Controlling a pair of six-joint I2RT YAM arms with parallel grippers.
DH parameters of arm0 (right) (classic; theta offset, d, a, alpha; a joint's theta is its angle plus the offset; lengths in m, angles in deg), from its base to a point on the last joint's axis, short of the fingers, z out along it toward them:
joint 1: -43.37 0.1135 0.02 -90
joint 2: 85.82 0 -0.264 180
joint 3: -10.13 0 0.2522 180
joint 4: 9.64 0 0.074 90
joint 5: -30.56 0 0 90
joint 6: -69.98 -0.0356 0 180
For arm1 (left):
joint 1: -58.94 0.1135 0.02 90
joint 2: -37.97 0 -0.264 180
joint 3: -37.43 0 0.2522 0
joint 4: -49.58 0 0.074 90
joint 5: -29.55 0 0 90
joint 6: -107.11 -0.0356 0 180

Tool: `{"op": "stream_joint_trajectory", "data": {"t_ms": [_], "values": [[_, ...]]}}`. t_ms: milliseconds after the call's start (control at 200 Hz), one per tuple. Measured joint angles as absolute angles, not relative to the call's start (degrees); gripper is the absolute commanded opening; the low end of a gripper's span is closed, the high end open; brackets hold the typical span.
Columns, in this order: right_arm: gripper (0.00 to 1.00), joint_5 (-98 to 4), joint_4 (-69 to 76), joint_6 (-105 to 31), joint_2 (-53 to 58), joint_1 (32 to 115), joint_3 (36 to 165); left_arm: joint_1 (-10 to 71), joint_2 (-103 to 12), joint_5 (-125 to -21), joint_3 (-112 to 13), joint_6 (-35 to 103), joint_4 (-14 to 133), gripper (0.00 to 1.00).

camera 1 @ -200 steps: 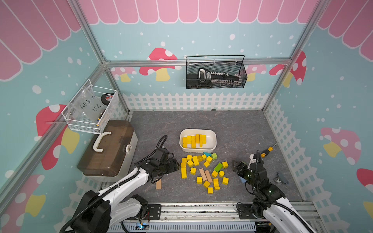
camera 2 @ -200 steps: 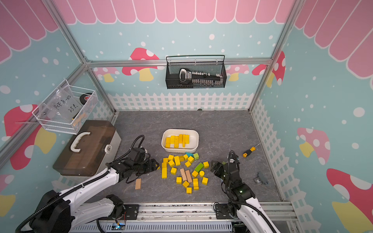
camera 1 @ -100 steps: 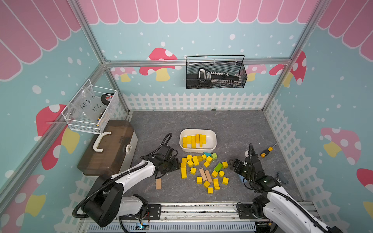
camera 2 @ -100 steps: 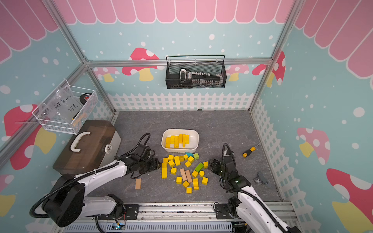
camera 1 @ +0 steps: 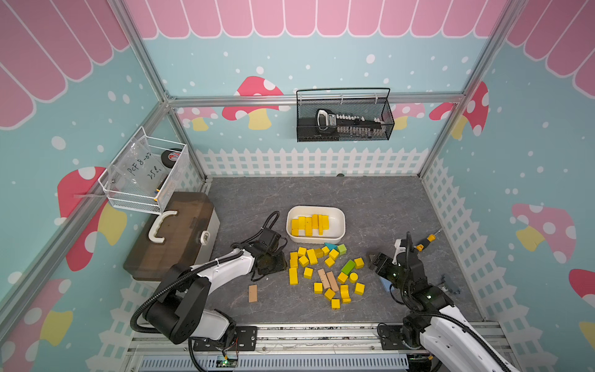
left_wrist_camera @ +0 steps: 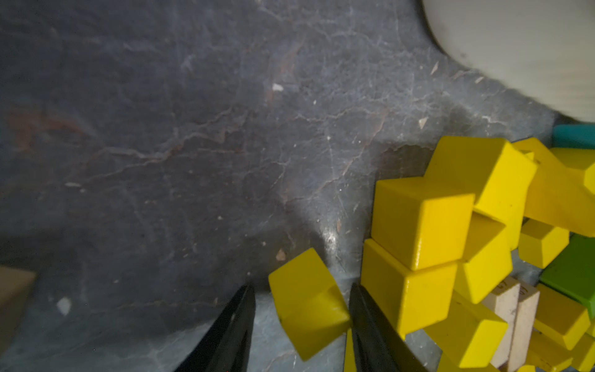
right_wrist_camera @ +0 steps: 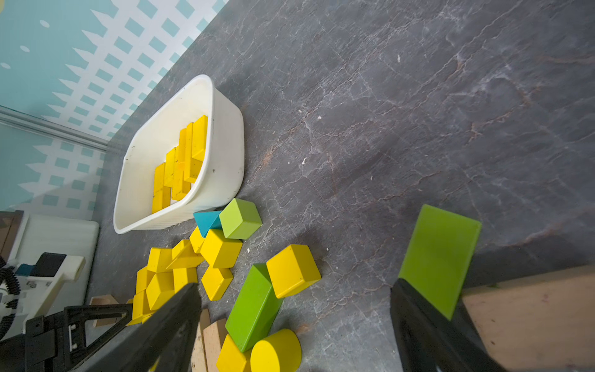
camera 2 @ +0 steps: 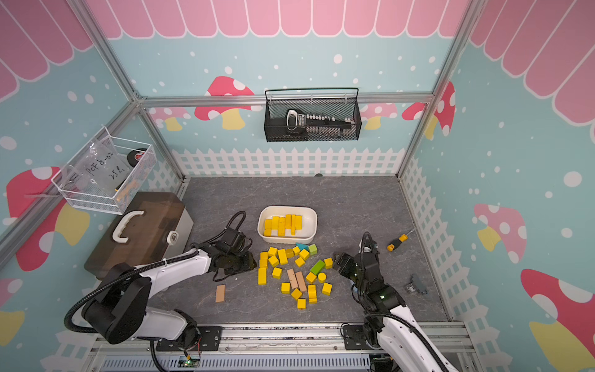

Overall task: Pick out the yellow building blocks
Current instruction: Pick up the building block from the center of the board.

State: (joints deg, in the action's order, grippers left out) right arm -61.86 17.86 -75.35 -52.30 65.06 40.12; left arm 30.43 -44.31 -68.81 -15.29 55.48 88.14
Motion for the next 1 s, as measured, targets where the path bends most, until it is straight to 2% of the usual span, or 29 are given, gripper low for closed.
{"op": "stream_joint_trajectory", "data": {"t_ms": [450,620,781,1001], "values": [[0.92,-62.45,18.91,-75.85,-53.05,65.06,39.99,30.43,-43.44,-68.88,-15.2,55.22,88.77,0.31],[0.92,-62.51,19.28,-76.0,-53.33,65.06,39.79,30.43,-42.34,-69.12,-15.2,54.5,89.47,0.15],[0.92,-62.56,19.3,-76.03,-53.33,65.04,39.75,30.43,-39.92,-69.34,-15.2,54.48,90.72,0.04],[0.93,-62.69,19.37,-76.03,-53.42,65.04,39.75,30.43,-37.25,-69.71,-17.83,54.15,93.69,0.04]]}}
